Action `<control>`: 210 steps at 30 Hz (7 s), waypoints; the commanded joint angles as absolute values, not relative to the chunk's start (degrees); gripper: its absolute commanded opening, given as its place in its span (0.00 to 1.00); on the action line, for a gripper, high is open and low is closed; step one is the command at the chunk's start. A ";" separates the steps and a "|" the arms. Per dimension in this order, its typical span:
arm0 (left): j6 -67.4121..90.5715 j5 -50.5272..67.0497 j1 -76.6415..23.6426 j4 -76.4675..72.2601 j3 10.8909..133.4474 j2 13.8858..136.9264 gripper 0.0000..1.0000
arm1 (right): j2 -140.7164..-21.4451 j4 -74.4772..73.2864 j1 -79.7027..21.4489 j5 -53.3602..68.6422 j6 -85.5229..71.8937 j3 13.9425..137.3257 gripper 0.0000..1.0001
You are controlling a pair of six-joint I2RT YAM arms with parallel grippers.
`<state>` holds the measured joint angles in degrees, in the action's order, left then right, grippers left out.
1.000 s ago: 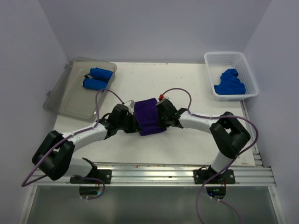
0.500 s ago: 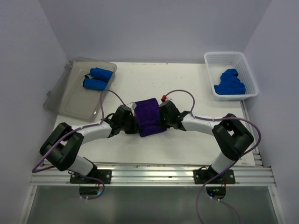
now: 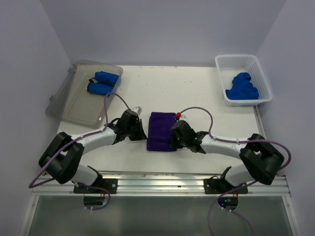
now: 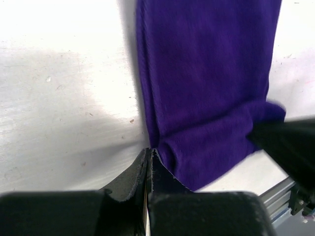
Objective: Roll the towels
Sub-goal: Roll the towel
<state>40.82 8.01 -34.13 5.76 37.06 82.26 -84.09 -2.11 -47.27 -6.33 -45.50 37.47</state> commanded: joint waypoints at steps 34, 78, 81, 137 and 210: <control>48.87 8.53 -49.48 5.35 39.19 82.96 0.00 | -84.54 -25.14 -53.44 -22.33 -40.08 45.62 0.13; 40.69 7.91 -29.36 21.09 43.96 72.77 0.08 | -87.88 -20.14 -77.78 -30.49 -13.98 51.94 0.71; 41.31 9.05 -29.18 20.04 42.46 72.95 0.08 | -91.40 -17.68 -77.96 -30.93 -13.97 50.98 0.70; 58.18 17.76 -35.77 -2.03 31.37 79.89 0.00 | -74.45 -2.52 -53.70 11.53 -22.51 35.76 0.51; 57.92 9.32 -37.35 8.70 31.55 63.28 0.77 | -85.52 29.00 -40.08 35.77 -53.09 25.31 0.00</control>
